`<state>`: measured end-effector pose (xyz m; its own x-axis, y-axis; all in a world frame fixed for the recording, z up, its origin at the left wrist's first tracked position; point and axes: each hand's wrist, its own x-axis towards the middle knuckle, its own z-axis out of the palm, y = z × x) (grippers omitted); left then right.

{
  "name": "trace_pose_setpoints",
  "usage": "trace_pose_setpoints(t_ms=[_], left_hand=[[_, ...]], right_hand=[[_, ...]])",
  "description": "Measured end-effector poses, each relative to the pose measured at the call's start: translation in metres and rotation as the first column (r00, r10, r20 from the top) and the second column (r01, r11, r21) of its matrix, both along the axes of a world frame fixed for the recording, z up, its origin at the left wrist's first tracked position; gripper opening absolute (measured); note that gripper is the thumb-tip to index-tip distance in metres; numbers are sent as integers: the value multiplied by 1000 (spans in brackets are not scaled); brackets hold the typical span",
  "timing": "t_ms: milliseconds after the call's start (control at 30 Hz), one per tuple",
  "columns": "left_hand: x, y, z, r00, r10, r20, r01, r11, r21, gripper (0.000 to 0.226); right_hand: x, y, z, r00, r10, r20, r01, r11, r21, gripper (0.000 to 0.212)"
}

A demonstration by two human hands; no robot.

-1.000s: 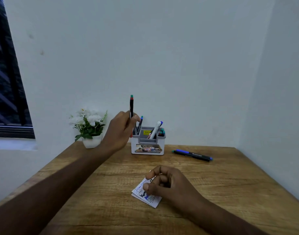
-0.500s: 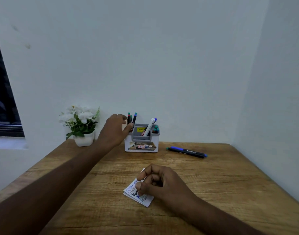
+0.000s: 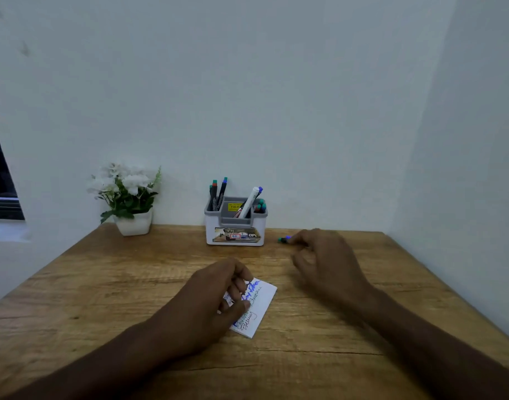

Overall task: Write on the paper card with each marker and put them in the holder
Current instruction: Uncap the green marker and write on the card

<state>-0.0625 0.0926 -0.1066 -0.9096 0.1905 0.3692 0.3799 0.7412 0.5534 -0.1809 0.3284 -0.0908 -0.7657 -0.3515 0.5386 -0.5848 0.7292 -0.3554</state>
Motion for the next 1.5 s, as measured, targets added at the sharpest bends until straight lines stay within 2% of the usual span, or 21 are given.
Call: trace_pose_setpoints(t_ms=[67,100,167,367,533,633,767,867,967,1067,1100,1133,1200,1267,1400,1500], left_hand=[[-3,-3,-1,1000,-14,-1,14,1000,-18,35],[-4,-4,-2,1000,-22,-13,22,1000,-21,35],[-5,-5,-3,999,-38,-27,37,999,-27,36],[-5,-3,0,995,-60,-76,56,997,-56,42],[-3,-2,1,989,-96,-112,86,992,-90,39],[-3,-3,-1,990,-95,-104,88,994,-69,41],[-4,-4,-6,996,-46,-78,44,999,-25,61],[-5,-4,-6,998,-16,-54,15,1000,-14,67],[-2,-2,-2,999,16,-47,-15,1000,19,58],[-1,1,3,998,3,-64,-5,1000,-31,44],[0,2,3,998,-11,-66,9,999,-31,42],[0,2,3,998,-24,-60,23,1000,-11,41],[1,0,1,997,-45,-58,47,998,38,44],[2,0,0,996,-59,-70,63,997,45,51],[5,3,4,988,-113,-107,117,993,33,46],[4,5,5,987,-87,-138,87,996,-8,26]], right_hand=[[-22,17,-3,975,-220,3,208,924,322,49],[-29,23,-5,960,-278,27,244,882,403,55],[-34,27,-9,955,-288,69,226,860,459,53],[-23,25,-6,980,-197,-27,192,899,393,42],[-14,22,-1,987,-136,84,99,931,351,20],[-10,17,4,994,-82,72,50,929,366,14],[4,6,9,989,106,107,-133,946,296,9],[19,-2,7,955,296,-6,-291,941,173,9],[29,-11,6,927,372,-41,-351,902,250,8],[35,-19,3,923,384,-8,-359,868,343,12],[38,-21,1,921,391,-5,-371,878,303,14],[41,-22,-1,918,397,10,-391,900,195,19],[48,-26,-1,903,414,113,-393,903,-171,31],[56,-32,2,860,470,200,-347,825,-446,35],[64,-39,5,821,528,215,-348,763,-545,36],[65,-42,0,754,582,303,-321,730,-603,35]])
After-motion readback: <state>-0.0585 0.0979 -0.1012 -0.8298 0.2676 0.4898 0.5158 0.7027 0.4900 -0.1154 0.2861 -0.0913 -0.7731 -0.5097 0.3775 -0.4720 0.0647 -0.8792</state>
